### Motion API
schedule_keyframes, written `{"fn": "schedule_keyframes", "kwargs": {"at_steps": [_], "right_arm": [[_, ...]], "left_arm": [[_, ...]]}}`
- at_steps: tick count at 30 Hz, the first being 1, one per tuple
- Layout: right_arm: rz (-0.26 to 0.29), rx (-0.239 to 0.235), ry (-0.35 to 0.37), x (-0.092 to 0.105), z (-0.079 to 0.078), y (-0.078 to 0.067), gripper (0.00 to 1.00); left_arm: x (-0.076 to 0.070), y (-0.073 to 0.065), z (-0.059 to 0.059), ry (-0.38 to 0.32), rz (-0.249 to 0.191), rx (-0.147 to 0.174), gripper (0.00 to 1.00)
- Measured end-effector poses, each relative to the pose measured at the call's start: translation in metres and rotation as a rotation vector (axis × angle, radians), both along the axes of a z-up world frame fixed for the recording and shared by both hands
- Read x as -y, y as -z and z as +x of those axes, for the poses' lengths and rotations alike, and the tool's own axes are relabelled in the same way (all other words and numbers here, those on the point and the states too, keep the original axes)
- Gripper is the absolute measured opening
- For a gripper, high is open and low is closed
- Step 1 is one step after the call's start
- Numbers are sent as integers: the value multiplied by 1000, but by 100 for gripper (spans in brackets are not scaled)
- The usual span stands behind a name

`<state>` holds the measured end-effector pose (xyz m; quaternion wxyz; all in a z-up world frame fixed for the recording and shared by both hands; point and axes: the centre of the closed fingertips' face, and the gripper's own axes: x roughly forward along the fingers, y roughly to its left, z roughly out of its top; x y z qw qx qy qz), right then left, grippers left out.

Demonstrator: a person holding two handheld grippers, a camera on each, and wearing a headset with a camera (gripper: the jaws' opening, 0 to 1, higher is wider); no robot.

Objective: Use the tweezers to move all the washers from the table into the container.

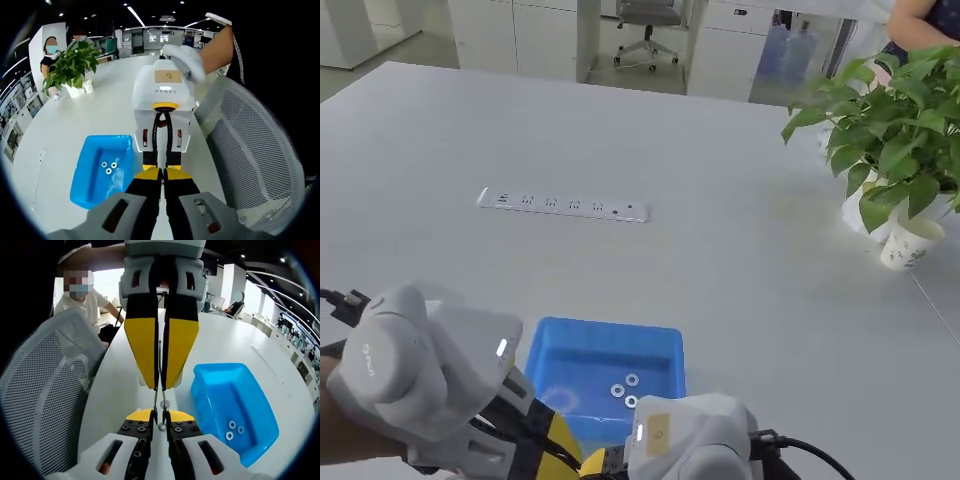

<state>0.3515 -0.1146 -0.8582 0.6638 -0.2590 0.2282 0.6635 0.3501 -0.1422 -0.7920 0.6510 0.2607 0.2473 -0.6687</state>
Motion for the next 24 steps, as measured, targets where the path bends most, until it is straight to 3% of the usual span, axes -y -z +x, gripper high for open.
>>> {"fn": "schedule_keyframes", "kwargs": {"at_steps": [24], "right_arm": [[2,-13,16,2,3,5,11]], "left_arm": [[6,2,8,-22,-25,-22,4]]}}
